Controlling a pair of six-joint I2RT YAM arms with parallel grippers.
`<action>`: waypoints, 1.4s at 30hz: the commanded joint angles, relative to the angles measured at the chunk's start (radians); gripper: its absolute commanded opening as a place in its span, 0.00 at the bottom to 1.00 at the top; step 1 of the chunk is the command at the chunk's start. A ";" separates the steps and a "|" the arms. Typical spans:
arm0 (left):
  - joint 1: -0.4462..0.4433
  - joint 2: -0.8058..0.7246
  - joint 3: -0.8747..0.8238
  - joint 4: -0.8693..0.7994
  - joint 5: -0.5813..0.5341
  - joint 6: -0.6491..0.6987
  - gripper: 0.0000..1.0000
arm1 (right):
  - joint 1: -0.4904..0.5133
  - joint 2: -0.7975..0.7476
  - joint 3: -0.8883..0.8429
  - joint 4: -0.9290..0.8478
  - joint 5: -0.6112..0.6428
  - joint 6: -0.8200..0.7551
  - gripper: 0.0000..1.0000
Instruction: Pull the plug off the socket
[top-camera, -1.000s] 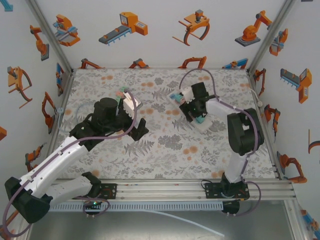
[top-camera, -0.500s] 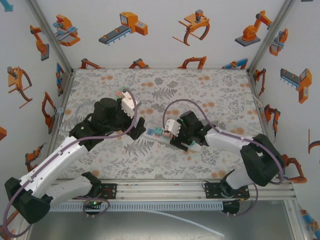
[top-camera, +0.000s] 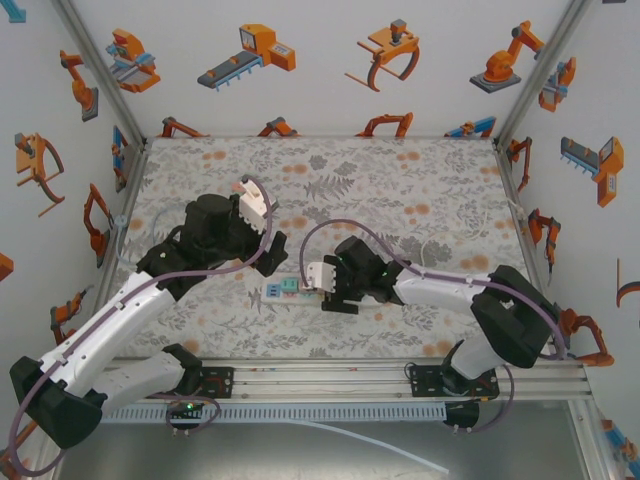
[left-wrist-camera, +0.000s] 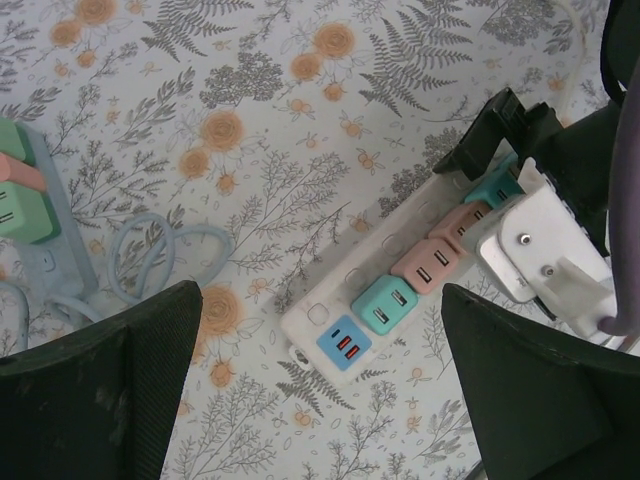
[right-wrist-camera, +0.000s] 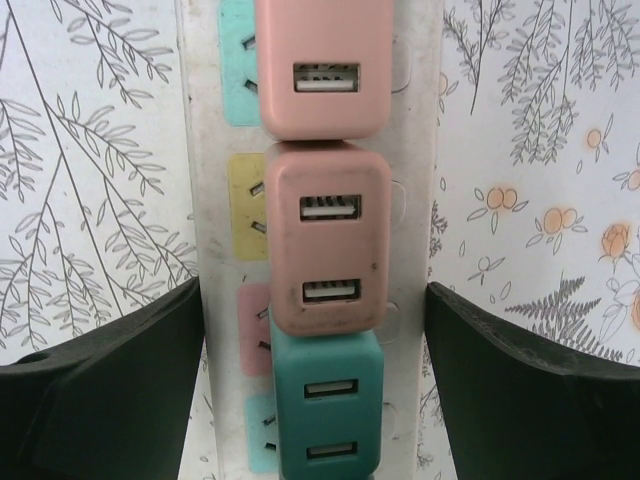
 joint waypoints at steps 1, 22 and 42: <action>0.009 0.001 0.015 -0.017 -0.003 0.020 0.97 | 0.019 0.004 -0.033 0.094 -0.032 0.051 0.77; 0.019 -0.099 -0.105 0.024 -0.217 -0.408 0.97 | -0.149 -0.509 -0.142 -0.084 -0.125 -0.014 0.96; 0.064 0.191 -0.194 -0.097 -0.162 -0.731 0.78 | -0.174 -0.282 -0.087 -0.105 -0.104 -0.038 0.68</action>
